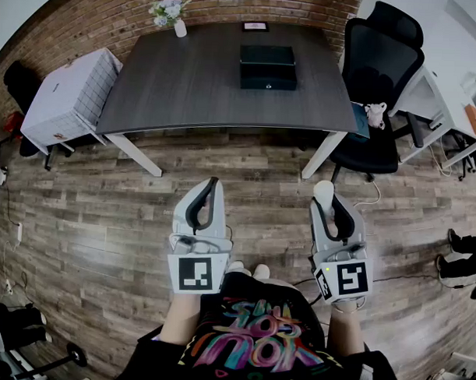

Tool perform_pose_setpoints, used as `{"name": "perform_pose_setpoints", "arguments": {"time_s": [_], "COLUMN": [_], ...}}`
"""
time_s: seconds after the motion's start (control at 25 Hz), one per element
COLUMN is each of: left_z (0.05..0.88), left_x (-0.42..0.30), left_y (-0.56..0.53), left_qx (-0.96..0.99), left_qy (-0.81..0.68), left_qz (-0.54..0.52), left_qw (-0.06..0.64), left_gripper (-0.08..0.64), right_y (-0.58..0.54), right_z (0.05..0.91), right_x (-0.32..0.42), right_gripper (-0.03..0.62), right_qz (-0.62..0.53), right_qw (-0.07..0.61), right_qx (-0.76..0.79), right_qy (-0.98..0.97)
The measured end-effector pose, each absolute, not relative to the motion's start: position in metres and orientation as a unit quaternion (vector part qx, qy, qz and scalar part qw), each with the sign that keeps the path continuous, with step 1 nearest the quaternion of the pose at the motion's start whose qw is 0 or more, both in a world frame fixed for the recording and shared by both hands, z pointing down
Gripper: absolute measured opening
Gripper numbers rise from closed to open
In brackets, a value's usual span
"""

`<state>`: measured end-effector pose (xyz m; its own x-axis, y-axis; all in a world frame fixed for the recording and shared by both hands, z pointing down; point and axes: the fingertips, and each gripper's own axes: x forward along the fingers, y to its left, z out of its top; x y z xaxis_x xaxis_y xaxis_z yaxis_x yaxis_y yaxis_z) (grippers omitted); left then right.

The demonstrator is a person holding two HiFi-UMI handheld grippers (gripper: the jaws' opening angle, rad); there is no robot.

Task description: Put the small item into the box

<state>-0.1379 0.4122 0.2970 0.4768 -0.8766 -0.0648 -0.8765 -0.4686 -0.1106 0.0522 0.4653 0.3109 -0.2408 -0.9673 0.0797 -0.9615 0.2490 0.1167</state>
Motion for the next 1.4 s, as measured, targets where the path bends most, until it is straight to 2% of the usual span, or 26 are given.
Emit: {"name": "perform_pose_setpoints", "arguments": {"time_s": [0.84, 1.4], "left_z": [0.309, 0.316], "left_x": [-0.117, -0.098], "left_y": [0.416, 0.27], "left_qx": [-0.842, -0.841], "left_qy": [0.537, 0.538], "left_qz": [-0.003, -0.004], "left_qw": [0.056, 0.05], "left_gripper": [0.002, 0.002], "right_y": [0.465, 0.319], "right_z": [0.33, 0.336], "right_x": [0.072, 0.09], "right_gripper": [0.132, 0.132], "right_qz": [-0.008, -0.005], "right_qw": [0.064, 0.069], "right_qx": [0.593, 0.594], "right_qy": [-0.803, -0.802]}}
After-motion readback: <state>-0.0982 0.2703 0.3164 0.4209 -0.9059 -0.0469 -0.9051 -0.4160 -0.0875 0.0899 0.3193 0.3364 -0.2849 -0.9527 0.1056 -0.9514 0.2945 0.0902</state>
